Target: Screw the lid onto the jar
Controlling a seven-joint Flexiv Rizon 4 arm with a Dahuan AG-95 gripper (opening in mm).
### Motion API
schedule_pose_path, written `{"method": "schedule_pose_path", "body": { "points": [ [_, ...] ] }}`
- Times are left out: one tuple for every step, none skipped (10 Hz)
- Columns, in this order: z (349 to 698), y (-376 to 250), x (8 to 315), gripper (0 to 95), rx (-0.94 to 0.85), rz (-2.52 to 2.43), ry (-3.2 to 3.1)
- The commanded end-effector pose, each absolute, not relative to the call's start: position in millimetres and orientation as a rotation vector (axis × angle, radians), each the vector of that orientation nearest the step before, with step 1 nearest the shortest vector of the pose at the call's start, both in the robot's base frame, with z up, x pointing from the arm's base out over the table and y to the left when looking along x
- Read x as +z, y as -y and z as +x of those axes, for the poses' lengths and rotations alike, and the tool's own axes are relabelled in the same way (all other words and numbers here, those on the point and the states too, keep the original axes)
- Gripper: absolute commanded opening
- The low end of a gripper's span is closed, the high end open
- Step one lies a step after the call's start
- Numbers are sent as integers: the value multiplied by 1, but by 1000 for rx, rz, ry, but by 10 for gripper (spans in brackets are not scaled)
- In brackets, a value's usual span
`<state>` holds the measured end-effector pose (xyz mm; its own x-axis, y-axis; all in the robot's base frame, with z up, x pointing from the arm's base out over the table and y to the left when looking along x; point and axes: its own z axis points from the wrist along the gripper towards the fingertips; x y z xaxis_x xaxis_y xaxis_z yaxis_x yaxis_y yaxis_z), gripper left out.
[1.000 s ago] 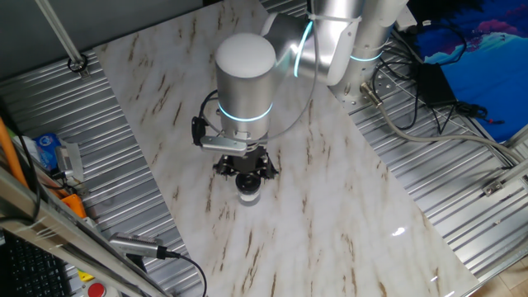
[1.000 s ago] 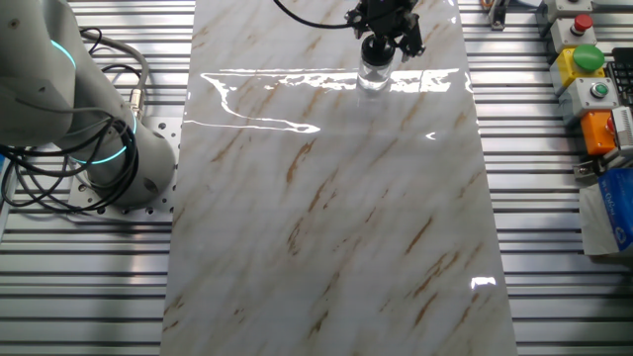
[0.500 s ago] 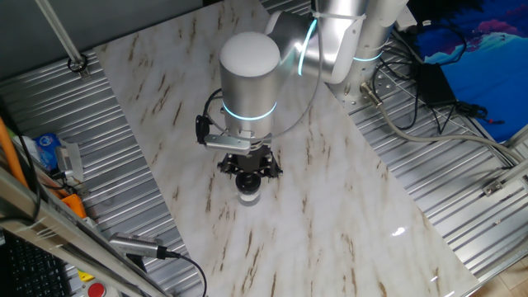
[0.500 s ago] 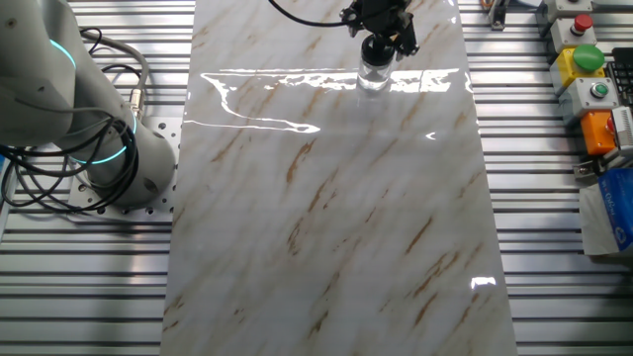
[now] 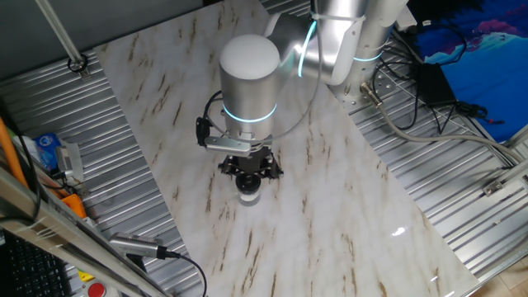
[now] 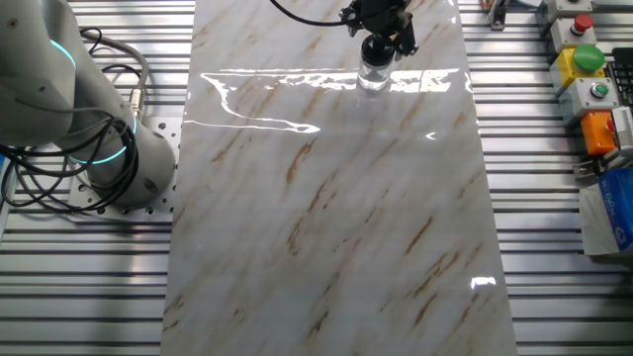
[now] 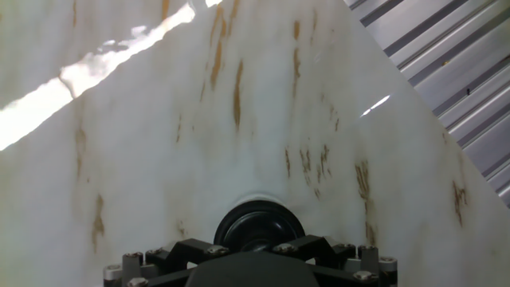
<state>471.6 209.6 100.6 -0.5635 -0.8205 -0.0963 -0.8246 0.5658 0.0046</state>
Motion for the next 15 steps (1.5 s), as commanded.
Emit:
{"method": "schedule_pose_path", "body": {
  "points": [
    [471, -210, 100, 950, 73, -1425, -2709],
    [471, -211, 100, 950, 71, -1422, -2712],
    [471, -212, 99, 950, 73, -1415, -2717],
    [472, -212, 98, 950, 72, -1410, -2721],
    [472, -213, 98, 950, 73, -1404, -2726],
    [471, -214, 98, 950, 72, -1404, -2729],
    [471, -214, 100, 950, 73, -1407, -2727],
    [471, -214, 100, 950, 77, -1406, -2727],
    [471, -214, 100, 760, 77, -1408, -2726],
    [471, -214, 100, 760, 76, -1407, -2727],
    [471, -214, 100, 760, 76, -1400, -2731],
    [471, -214, 100, 760, 73, -1399, -2731],
    [471, -214, 100, 760, 71, -1397, -2733],
    [471, -214, 100, 760, 72, -1391, -2736],
    [471, -214, 100, 760, 73, -1386, -2738]
  ]
}}
